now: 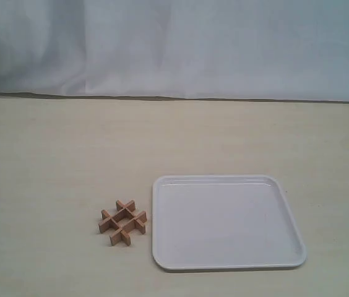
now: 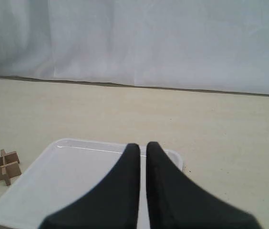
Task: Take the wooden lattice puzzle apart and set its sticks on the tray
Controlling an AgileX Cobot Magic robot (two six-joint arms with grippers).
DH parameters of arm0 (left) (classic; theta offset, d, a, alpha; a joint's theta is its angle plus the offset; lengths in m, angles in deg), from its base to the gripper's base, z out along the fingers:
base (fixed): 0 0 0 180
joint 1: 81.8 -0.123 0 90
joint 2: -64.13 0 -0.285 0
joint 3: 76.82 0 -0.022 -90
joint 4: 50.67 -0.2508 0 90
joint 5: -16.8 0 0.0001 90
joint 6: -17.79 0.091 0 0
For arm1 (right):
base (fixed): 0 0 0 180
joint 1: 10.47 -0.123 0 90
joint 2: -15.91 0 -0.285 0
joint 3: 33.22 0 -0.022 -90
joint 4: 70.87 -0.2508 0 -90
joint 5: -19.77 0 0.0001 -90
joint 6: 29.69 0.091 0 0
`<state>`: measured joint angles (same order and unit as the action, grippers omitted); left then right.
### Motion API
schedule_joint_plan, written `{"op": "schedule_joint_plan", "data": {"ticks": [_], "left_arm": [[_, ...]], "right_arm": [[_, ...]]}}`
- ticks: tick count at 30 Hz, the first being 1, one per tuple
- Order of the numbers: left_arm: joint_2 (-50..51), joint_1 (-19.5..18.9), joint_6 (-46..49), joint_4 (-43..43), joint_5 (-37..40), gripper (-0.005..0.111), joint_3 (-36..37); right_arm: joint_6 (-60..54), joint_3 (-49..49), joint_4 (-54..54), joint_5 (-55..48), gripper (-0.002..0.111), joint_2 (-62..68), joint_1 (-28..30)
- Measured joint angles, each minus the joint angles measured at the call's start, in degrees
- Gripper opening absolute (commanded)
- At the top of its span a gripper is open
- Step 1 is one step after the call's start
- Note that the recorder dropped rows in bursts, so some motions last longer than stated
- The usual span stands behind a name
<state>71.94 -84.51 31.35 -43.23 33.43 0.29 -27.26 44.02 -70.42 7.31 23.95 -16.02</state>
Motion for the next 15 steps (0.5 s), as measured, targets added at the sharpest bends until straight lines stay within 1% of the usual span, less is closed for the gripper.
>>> {"op": "schedule_joint_plan", "data": {"ticks": [12,15], "left_arm": [[0.0,0.0,0.0,0.0,0.0,0.0,0.0],[0.0,0.0,0.0,1.3,-2.2,0.0,0.0]], "right_arm": [[0.0,0.0,0.0,0.0,0.005,0.0,0.0],[0.0,0.0,0.0,0.0,0.005,0.0,0.0]]}}
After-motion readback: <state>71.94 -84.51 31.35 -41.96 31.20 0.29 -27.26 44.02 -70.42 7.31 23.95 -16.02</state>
